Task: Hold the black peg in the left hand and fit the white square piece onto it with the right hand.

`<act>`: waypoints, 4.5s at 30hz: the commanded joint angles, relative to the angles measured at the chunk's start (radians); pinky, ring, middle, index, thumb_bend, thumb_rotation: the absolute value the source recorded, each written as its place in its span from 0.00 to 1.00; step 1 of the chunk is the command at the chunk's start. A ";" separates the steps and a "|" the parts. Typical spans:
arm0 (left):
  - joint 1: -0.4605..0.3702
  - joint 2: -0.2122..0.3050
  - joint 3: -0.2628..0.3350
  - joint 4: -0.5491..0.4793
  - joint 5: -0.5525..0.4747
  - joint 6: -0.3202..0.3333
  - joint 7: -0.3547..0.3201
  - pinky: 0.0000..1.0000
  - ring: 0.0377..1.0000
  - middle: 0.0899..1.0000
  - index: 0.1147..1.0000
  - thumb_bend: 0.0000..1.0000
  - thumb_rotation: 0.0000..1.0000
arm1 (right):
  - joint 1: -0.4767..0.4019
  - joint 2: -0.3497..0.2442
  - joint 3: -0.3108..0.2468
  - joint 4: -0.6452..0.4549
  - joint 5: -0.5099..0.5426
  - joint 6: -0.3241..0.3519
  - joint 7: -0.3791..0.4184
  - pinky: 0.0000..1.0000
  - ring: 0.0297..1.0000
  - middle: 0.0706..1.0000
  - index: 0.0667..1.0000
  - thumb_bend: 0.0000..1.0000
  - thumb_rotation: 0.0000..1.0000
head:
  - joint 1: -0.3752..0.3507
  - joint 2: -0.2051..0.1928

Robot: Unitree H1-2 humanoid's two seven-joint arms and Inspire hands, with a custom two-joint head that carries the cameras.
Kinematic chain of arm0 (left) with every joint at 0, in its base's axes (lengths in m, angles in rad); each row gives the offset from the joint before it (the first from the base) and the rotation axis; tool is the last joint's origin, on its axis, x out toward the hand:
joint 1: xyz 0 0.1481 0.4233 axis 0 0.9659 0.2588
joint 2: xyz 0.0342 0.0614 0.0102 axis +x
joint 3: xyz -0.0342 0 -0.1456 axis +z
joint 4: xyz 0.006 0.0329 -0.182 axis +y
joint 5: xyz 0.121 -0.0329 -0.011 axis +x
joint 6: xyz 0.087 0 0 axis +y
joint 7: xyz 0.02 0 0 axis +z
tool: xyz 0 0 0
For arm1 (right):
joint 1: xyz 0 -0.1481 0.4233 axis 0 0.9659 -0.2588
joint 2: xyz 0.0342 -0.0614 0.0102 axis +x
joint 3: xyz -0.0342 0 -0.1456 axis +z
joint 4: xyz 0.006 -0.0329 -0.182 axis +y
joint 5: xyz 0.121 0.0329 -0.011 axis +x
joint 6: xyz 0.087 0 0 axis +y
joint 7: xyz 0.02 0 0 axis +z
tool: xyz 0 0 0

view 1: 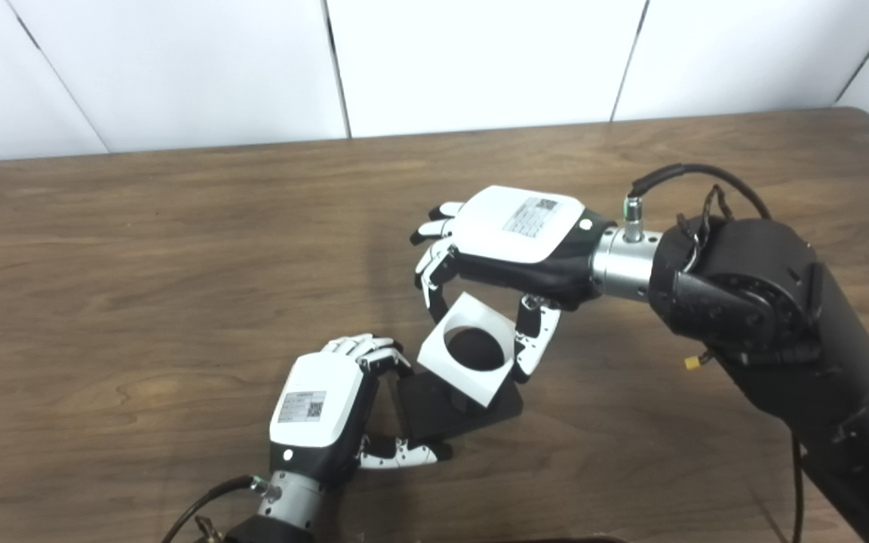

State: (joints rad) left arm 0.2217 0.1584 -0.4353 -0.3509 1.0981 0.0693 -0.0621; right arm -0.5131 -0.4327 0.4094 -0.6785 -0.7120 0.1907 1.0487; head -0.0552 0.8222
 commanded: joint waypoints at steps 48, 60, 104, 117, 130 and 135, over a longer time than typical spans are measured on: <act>0.010 -0.010 -0.005 -0.028 0.006 -0.002 -0.043 0.76 0.79 0.73 0.42 0.52 0.05 | -0.016 -0.016 0.002 -0.008 -0.021 -0.035 0.011 0.98 0.93 0.76 0.45 0.52 0.13 | -0.007 0.014; 0.010 -0.014 -0.004 -0.033 0.006 0.000 -0.050 0.76 0.79 0.73 0.42 0.52 0.05 | -0.006 -0.014 0.020 0.000 -0.052 -0.062 0.008 0.98 0.94 0.77 0.45 0.52 0.13 | -0.007 0.019; 0.007 -0.019 0.002 -0.030 0.020 -0.003 -0.056 0.75 0.79 0.73 0.42 0.52 0.05 | -0.008 -0.024 -0.069 -0.018 -0.078 -0.077 0.038 0.93 0.94 0.82 0.70 0.90 0.27 | -0.008 0.019; 0.014 -0.041 0.031 -0.053 -0.094 0.024 -0.125 0.80 0.77 0.77 0.73 0.85 0.43 | 0.035 -0.021 -0.112 -0.050 -0.088 -0.062 0.035 0.92 0.92 0.81 0.61 0.93 0.38 | -0.014 0.017; -0.008 -0.041 0.074 -0.117 -0.431 0.193 -0.272 1.00 1.00 1.00 1.00 1.00 0.36 | 0.048 -0.020 -0.154 -0.028 -0.100 -0.055 0.007 0.94 0.93 0.83 0.68 0.91 0.55 | -0.014 0.013; -0.017 -0.024 0.090 -0.182 -0.466 0.246 -0.323 0.96 1.00 1.00 1.00 1.00 0.36 | 0.048 -0.029 -0.165 -0.013 -0.097 -0.057 -0.006 0.93 0.93 0.82 0.68 0.89 0.58 | -0.020 0.006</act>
State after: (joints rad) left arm 0.2125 0.1292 -0.3524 -0.4947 0.6500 0.2697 -0.3461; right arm -0.4291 -0.4507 0.2665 -0.6837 -0.8100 0.1299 1.0704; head -0.0751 0.8268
